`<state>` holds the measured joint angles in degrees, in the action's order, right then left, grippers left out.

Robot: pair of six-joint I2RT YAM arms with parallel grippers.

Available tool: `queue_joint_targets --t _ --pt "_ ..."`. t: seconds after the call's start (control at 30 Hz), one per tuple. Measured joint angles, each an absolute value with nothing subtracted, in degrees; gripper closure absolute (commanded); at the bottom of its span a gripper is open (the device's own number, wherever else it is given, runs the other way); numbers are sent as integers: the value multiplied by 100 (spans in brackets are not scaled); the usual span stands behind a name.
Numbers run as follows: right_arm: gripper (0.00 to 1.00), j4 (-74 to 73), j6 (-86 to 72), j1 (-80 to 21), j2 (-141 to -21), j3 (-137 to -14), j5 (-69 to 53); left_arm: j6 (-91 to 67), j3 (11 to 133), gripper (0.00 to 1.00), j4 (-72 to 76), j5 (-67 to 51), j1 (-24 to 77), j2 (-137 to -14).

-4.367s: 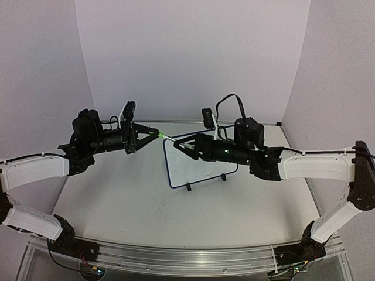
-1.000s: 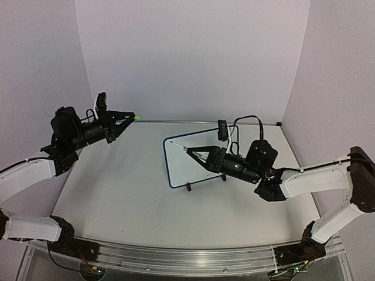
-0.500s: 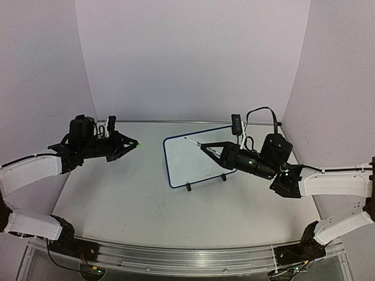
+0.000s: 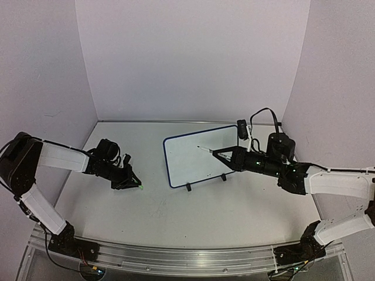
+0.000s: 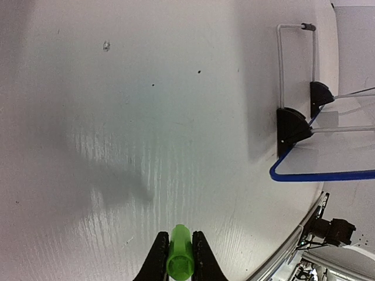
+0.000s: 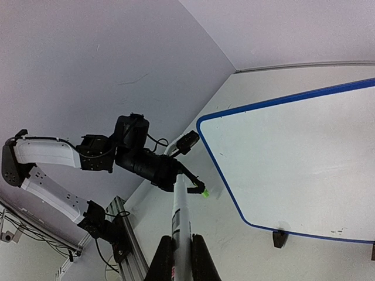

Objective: Write a sentence on the whiteboard
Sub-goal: Place the pen cap at the center of the board.

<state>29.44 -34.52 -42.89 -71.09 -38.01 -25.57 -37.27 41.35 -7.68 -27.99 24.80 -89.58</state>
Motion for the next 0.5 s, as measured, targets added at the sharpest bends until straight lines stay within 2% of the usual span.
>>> queue_joint_targets --t 0.17,0.3,0.5 --pt "100 2654 -3313 -4289 -7108 -3785 -2660 -3687 4167 90 -770 -2836 2480 -9310" --pt "100 2366 -3198 -4289 -7109 -3785 -2695 -3639 4213 70 -803 -2829 2480 -9426" --pt "100 2112 -3077 -4289 -7107 -3793 -2742 -3609 4302 47 -845 -2827 2480 -9502"
